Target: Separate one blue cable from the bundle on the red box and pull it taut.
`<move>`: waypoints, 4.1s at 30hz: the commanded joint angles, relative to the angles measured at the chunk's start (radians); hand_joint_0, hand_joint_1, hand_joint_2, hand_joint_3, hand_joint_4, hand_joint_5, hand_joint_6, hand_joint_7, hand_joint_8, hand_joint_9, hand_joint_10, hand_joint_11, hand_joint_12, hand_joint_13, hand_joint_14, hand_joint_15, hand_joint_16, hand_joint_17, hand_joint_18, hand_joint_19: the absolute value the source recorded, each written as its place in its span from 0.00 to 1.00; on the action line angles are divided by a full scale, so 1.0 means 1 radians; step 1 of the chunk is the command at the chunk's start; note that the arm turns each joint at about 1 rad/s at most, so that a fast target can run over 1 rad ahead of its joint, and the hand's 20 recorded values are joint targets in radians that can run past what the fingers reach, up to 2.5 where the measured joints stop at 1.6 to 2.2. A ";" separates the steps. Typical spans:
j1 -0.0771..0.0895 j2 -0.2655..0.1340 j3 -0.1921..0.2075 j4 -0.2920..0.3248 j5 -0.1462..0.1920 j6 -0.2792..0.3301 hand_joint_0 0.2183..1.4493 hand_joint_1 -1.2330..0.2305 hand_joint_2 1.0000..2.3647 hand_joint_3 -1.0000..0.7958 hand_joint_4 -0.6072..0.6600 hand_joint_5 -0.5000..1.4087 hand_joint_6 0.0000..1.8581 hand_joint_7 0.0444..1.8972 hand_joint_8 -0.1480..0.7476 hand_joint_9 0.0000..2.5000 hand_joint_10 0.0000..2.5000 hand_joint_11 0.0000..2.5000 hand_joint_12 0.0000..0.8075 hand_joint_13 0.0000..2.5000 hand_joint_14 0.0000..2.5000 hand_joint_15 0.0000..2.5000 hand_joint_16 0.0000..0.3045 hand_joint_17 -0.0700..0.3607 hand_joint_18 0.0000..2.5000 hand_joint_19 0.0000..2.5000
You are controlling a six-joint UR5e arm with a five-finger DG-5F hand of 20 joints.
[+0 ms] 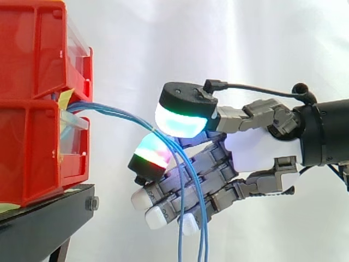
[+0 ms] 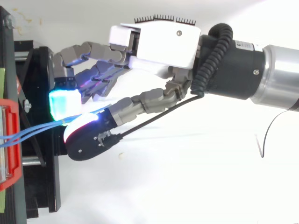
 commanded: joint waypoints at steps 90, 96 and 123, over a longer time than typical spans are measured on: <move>0.006 0.000 0.000 0.003 0.000 0.001 0.27 0.36 0.00 0.29 0.68 0.24 0.28 0.76 0.55 0.35 0.00 0.12 0.48 0.30 0.00 0.12 0.16 0.42 0.31 0.22; 0.006 0.000 -0.001 -0.008 0.000 0.001 0.26 0.35 0.00 0.28 0.68 0.24 0.30 0.73 0.56 0.35 0.00 0.12 0.48 0.30 0.00 0.12 0.17 0.43 0.31 0.21; 0.006 0.000 -0.001 -0.008 0.002 0.001 0.31 0.31 0.01 0.33 0.65 0.25 0.31 0.73 0.56 0.38 0.00 0.13 0.47 0.32 0.00 0.12 0.16 0.41 0.32 0.21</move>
